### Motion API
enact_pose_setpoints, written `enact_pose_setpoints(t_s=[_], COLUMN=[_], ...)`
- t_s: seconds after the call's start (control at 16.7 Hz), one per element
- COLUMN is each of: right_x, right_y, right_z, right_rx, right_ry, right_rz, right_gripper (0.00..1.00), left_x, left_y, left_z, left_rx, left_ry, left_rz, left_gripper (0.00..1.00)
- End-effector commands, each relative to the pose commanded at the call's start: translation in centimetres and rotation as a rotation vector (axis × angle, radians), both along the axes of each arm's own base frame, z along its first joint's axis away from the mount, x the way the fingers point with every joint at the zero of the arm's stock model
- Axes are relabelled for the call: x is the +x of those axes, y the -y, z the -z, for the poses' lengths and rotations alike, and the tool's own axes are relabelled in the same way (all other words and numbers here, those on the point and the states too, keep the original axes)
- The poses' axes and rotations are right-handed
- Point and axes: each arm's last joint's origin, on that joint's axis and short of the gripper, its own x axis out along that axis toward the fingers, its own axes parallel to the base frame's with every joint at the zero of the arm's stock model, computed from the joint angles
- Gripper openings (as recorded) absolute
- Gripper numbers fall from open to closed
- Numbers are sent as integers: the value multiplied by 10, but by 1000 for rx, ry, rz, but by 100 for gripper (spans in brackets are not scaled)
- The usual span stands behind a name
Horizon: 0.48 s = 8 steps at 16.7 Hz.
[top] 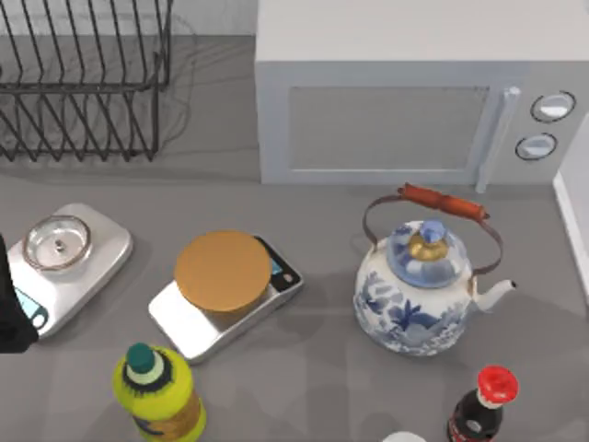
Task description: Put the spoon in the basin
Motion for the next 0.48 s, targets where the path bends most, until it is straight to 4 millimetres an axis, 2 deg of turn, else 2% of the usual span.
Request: enact_pose_setpoints(t_s=[0.3,0.48], right_x=[88,143], right_y=[13,18], right_z=[-18,-21], right_rx=[6,4], right_ry=[-33,-25], right_rz=[0,-2], right_gripper=[0,0], left_x=[0,0], left_y=[0,0], left_z=[0,0], left_rx=[0,0], left_ry=[0,0], left_rz=[0,0], left_gripper=[100,100])
